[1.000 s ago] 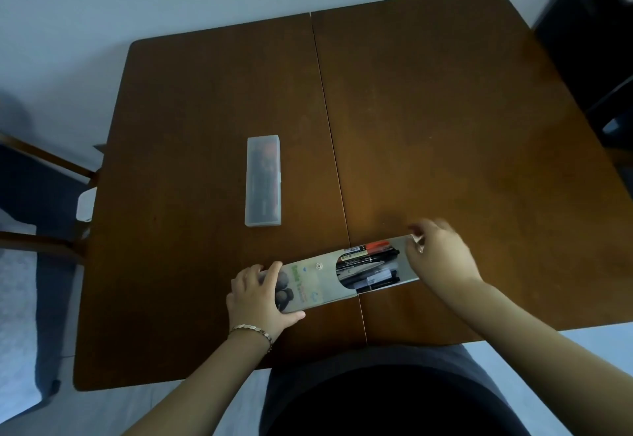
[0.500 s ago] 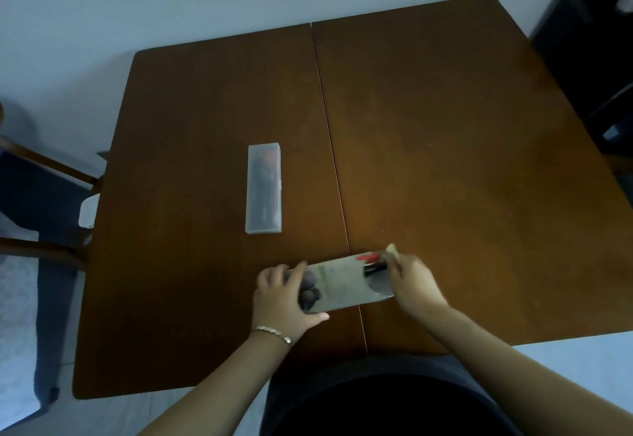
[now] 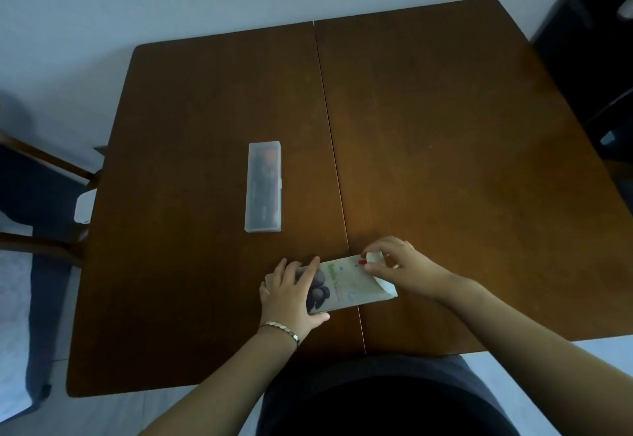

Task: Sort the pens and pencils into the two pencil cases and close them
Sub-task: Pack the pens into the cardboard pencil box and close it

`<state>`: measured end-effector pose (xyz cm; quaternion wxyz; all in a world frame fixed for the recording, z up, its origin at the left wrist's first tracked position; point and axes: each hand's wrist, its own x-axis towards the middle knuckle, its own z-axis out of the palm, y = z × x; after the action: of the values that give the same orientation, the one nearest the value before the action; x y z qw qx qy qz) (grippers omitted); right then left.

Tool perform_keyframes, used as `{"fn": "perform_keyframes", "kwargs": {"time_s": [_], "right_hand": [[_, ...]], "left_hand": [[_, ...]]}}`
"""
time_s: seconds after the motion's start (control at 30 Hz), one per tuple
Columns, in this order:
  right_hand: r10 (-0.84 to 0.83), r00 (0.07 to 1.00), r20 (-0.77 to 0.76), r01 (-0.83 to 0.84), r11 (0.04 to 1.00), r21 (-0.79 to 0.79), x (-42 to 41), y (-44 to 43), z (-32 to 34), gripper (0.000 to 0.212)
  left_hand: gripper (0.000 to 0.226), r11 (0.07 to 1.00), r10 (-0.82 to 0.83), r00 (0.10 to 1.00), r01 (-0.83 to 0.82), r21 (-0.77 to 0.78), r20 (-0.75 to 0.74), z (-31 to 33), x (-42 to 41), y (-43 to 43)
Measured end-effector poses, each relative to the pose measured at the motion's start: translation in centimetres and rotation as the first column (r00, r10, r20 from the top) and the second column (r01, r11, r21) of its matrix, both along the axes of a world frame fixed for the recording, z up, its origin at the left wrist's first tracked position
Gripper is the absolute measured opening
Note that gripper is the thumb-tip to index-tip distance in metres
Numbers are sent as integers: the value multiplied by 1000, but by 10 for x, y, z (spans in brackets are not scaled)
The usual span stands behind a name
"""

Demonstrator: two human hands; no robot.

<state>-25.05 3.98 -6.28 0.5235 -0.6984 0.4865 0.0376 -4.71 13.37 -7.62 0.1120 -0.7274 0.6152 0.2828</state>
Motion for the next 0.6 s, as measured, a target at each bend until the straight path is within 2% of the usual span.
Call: {"fn": "perform_keyframes", "kwargs": {"time_s": [0.1, 0.27, 0.33, 0.43, 0.5, 0.6], "right_hand": [[71, 997, 37, -71, 997, -9, -2, -10, -1, 11], [99, 994, 52, -101, 994, 29, -8, -23, 4, 20], [78, 996, 53, -79, 997, 11, -10, -24, 5, 16], [50, 997, 65, -37, 981, -190, -2, -17, 0, 11], [117, 988, 102, -80, 947, -312, 9, -9, -7, 11], [136, 987, 88, -92, 919, -384, 21, 0, -24, 9]], "left_hand": [[95, 1000, 6, 1000, -6, 11, 5, 0, 0, -1], [89, 1000, 10, 1000, -10, 7, 15, 1, -1, -4], [88, 1000, -1, 1000, 0, 11, 23, 2, -2, -5], [87, 1000, -15, 999, 14, 13, 37, 1, -2, -6], [87, 1000, -25, 999, 25, 9, 44, 0, -2, -5], [86, 999, -46, 997, 46, -3, 55, 0, 0, -4]]}}
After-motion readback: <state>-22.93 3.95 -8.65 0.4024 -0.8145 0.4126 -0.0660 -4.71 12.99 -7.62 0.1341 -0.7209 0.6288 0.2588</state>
